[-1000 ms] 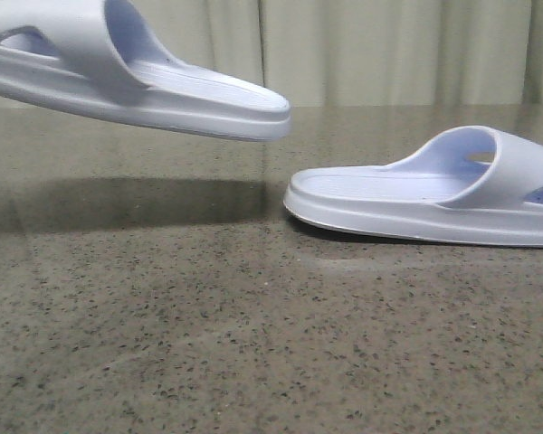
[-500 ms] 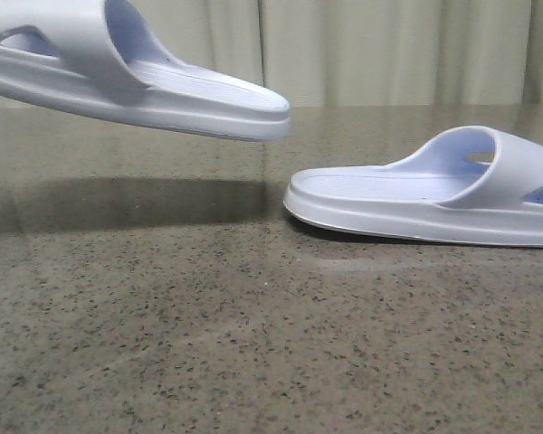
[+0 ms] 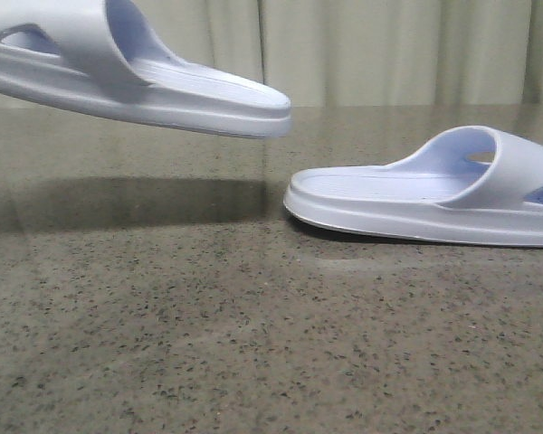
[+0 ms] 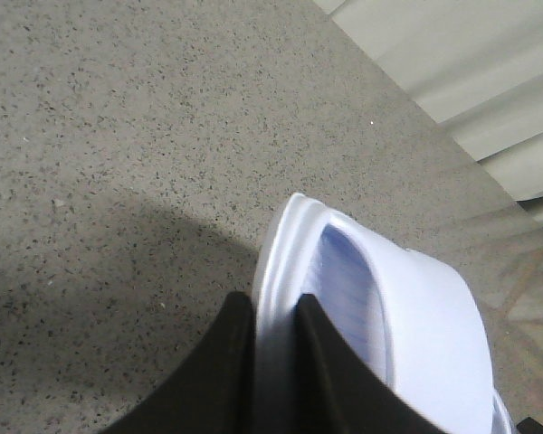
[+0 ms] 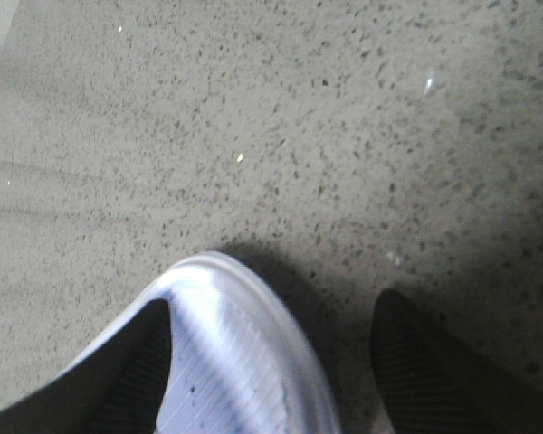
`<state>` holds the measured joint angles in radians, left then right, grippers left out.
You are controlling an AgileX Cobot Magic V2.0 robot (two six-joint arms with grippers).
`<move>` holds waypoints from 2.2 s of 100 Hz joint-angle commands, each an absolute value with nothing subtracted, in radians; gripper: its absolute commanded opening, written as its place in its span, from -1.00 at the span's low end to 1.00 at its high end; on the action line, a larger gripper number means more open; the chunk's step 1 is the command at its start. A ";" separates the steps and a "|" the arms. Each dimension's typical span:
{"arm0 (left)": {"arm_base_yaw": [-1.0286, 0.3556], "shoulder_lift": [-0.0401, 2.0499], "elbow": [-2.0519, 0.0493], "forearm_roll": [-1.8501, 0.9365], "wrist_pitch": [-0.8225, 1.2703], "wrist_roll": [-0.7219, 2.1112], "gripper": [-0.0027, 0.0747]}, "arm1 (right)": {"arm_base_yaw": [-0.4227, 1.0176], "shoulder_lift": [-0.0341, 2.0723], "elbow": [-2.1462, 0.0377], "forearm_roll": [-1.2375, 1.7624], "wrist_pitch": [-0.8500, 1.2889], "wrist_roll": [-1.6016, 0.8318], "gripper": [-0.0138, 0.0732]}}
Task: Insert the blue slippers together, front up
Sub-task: 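Close the right gripper on the toe rim and lift the slipper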
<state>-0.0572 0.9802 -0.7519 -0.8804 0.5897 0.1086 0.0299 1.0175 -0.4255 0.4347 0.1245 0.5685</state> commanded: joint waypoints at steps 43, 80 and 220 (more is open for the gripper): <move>-0.055 0.963 -0.778 -0.927 0.560 0.109 -0.89 | 0.080 1.075 -0.452 0.447 0.051 0.566 0.21; -0.055 0.963 -0.778 -0.929 0.562 0.109 -0.89 | 0.115 1.086 -0.453 0.454 0.046 0.566 -0.05; -0.055 0.963 -0.778 -0.943 0.560 0.109 -0.89 | 0.107 1.084 -0.620 0.056 0.000 0.560 -0.86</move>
<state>-0.0572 0.9802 -0.7519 -0.8951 0.5913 0.1086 0.1182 1.0948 -0.5638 0.0990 0.0477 0.5685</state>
